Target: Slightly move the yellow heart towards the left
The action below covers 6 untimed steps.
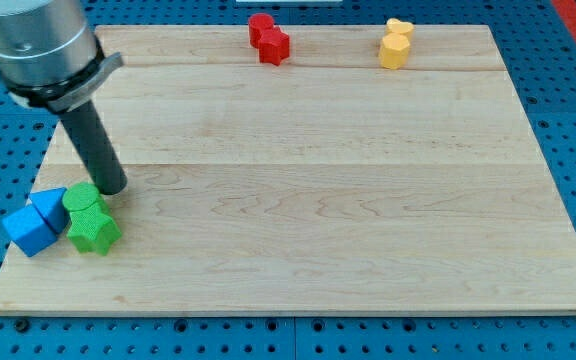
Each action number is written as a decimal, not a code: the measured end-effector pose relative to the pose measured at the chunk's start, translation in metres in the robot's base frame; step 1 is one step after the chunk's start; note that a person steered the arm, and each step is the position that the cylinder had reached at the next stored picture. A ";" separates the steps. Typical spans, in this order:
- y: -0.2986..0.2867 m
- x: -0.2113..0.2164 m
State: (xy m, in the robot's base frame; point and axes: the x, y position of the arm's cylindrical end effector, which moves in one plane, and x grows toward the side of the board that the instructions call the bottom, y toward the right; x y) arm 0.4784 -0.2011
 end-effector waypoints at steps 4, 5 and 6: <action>0.385 -0.166; 0.453 -0.232; 0.441 -0.287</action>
